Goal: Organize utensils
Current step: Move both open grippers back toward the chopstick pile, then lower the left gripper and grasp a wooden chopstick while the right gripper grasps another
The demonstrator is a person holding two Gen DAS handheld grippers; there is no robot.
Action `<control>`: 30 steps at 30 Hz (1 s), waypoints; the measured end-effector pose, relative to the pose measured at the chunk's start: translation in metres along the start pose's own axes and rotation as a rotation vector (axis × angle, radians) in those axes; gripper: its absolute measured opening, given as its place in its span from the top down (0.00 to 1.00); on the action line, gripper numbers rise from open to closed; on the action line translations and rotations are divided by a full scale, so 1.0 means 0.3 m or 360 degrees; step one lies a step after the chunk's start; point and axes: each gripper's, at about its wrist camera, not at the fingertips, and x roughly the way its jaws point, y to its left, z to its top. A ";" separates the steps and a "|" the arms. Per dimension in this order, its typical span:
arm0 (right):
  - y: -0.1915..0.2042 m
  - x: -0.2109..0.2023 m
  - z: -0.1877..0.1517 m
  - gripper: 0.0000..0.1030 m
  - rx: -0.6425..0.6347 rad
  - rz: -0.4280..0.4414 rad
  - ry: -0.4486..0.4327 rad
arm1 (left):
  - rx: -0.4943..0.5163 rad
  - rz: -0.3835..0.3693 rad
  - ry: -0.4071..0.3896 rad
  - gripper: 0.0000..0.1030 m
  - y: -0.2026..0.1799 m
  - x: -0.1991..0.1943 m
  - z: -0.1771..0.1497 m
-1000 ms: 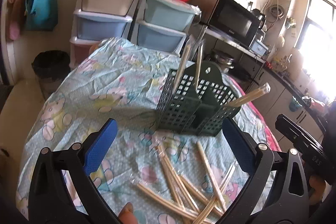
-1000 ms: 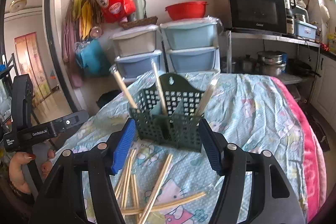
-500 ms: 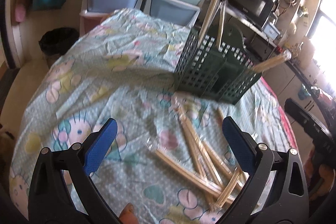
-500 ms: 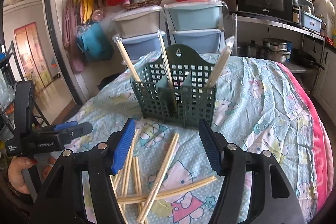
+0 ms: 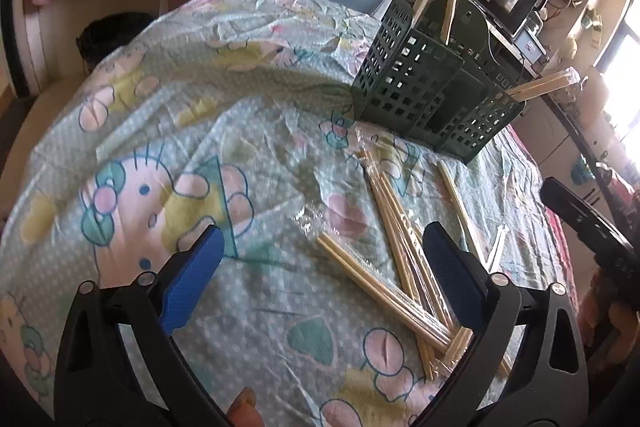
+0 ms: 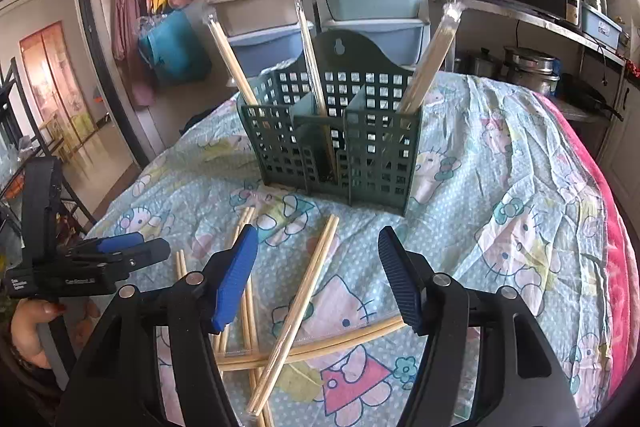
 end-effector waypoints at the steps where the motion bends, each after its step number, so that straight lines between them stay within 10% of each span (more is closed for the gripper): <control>1: -0.003 0.008 -0.001 0.41 0.0000 0.0005 0.0012 | -0.0006 -0.0003 0.0003 0.22 0.001 0.000 -0.004; 30: -0.040 0.422 0.091 0.57 0.0016 0.0047 0.0510 | -0.0086 0.0035 0.0118 0.88 0.022 0.117 0.019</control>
